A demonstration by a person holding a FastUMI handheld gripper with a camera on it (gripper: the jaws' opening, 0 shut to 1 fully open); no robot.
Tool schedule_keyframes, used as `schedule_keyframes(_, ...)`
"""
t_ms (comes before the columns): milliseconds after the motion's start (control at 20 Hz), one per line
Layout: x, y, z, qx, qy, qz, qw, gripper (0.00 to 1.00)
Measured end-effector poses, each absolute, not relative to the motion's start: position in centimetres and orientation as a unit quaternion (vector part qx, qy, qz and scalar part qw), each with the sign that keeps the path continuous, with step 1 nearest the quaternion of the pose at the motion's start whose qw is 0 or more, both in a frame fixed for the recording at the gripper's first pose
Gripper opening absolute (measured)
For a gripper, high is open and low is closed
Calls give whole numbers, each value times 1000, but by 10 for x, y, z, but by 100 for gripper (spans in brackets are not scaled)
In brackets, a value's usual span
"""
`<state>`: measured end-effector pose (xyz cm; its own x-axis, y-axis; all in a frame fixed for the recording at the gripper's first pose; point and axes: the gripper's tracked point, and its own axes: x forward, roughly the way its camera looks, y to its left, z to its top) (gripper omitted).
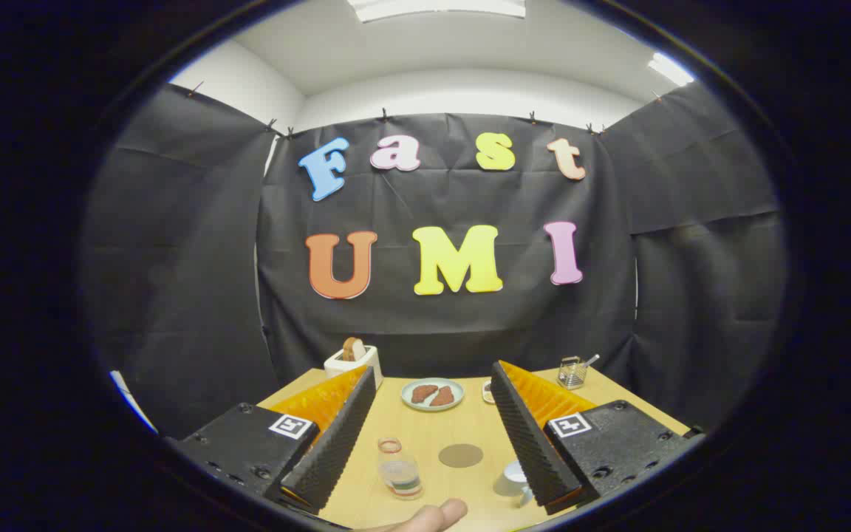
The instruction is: Take the bottle from table, then pour the juice into the cup, finally place the bottle on the coaster
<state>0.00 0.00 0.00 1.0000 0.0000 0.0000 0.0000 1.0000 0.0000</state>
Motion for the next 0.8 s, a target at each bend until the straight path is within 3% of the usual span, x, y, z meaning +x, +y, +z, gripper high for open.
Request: schedule_keyframes(800, -6, -7, -7, -9, 1, -15, 1000, 100)
